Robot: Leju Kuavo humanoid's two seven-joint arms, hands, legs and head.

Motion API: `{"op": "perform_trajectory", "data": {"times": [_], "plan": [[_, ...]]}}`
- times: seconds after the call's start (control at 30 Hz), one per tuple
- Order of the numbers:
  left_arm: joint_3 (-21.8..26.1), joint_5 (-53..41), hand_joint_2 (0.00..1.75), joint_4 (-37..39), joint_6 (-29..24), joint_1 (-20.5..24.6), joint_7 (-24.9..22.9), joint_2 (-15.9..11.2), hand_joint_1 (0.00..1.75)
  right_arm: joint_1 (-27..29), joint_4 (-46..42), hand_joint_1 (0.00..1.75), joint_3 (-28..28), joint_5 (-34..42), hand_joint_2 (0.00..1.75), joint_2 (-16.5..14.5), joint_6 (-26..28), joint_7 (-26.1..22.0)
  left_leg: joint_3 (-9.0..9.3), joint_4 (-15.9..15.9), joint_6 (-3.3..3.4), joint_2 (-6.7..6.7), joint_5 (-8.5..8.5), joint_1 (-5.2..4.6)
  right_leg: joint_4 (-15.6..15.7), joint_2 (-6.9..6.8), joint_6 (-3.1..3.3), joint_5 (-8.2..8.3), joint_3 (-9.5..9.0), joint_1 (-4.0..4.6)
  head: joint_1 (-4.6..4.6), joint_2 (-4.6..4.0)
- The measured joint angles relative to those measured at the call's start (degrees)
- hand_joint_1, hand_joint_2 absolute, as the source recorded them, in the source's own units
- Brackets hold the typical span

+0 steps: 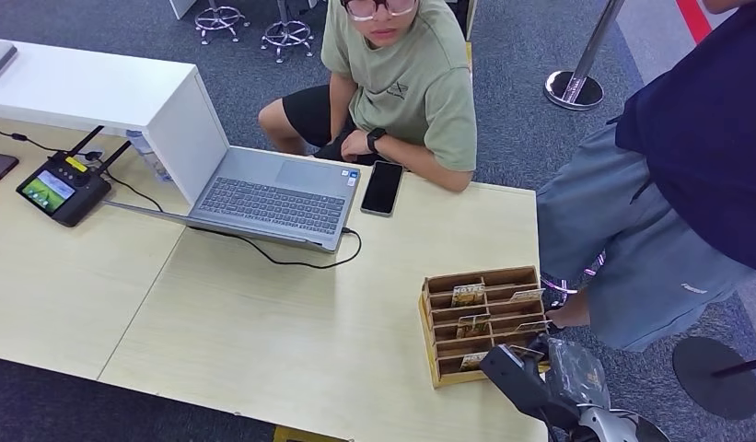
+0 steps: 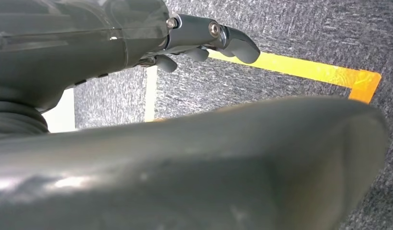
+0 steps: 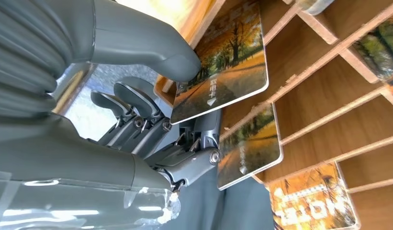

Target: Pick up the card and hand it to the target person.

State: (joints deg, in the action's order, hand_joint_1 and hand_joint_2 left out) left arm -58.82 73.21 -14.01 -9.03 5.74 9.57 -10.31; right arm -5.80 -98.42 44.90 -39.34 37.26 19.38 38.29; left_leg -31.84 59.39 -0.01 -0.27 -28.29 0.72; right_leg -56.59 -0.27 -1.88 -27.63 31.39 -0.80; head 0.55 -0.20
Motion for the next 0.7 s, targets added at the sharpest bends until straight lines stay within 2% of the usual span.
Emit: {"op": "perform_trajectory", "data": {"times": [0.27,0.7], "plan": [[0.1,2.19,0.0,0.26,-0.02,0.01,-0.72,0.01,0.0,-2.36,-0.04,1.69,-0.06,-4.14,1.75,-1.57,0.33,-3.82,0.02,0.0,-0.01,-0.02,0.02,0.02,-0.01,-0.02,0.0,0.0,-0.01,0.02,0.01,0.0],[0.22,2.87,0.0,0.27,0.01,0.01,-0.84,-0.02,0.0,-2.51,-0.7,1.69,-2.34,-11.26,1.75,-4.85,6.33,-7.17,0.01,0.0,-0.02,-0.02,0.02,0.02,-0.01,-0.02,0.0,0.0,0.0,0.01,-0.01,0.0]]}}
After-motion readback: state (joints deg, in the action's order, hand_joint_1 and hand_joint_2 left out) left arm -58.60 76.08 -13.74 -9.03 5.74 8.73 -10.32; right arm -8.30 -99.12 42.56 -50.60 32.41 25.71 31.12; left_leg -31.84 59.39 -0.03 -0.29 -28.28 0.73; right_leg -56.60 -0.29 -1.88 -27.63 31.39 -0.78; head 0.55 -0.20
